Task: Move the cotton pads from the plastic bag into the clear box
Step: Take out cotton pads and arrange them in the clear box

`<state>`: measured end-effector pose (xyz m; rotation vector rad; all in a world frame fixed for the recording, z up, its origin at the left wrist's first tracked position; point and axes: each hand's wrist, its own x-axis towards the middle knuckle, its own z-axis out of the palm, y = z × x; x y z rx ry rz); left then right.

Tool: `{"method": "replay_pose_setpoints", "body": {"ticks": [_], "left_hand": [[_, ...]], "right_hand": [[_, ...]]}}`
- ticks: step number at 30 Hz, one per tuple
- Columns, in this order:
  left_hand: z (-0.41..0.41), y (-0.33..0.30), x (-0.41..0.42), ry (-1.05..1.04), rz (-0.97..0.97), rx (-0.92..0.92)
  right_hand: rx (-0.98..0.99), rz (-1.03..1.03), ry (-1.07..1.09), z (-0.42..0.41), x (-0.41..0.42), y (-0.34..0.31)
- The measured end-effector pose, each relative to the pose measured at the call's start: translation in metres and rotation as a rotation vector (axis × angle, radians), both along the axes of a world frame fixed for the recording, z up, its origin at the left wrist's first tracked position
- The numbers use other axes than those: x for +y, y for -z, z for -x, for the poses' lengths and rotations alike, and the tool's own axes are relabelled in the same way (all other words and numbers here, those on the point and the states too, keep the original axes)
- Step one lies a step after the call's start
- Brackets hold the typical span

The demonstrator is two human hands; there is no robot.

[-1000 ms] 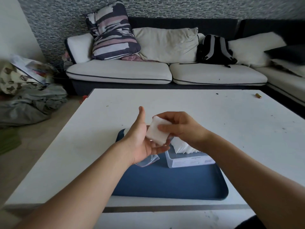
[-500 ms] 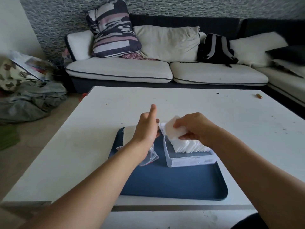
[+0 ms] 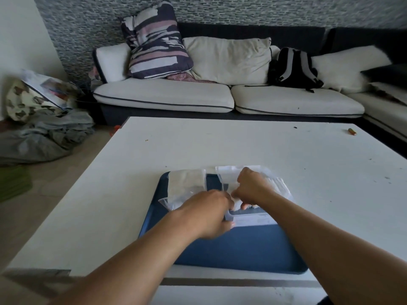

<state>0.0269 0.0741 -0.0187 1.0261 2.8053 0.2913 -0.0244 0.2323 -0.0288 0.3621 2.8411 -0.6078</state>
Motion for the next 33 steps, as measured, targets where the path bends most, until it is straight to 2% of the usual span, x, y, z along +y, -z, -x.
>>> {"method": "replay_pose_setpoints", "body": {"ticks": [6,11,13,15,18,20,23,25,33], "left_hand": [[0.0,-0.003,0.001,0.036,0.028,-0.022],[-0.002,-0.001,0.0,0.047,0.029,-0.04],[-0.002,-0.002,0.0,0.052,0.028,-0.029],[-0.001,-0.002,-0.001,0.044,0.002,-0.034],[0.003,-0.003,-0.005,0.026,-0.045,-0.032],[0.004,-0.005,-0.007,0.014,-0.049,-0.022],[0.004,-0.006,-0.009,0.014,-0.023,-0.056],[0.002,-0.006,-0.009,0.028,-0.028,-0.086],[-0.004,-0.013,-0.013,0.024,-0.031,-0.053]], "right_hand": [[0.22,-0.149,0.045,0.001,-0.001,0.01],[0.264,-0.211,0.012,-0.004,0.003,0.009],[0.279,-0.148,0.035,-0.003,0.006,0.007],[0.314,0.003,0.078,-0.003,0.007,-0.005],[0.479,0.177,0.056,-0.007,0.005,-0.032],[0.375,0.232,-0.014,-0.014,0.001,-0.045],[-0.141,0.232,-0.147,-0.026,-0.006,-0.043],[-0.308,0.191,-0.182,-0.025,-0.006,-0.032],[-0.307,0.007,-0.261,-0.014,-0.007,-0.011]]}}
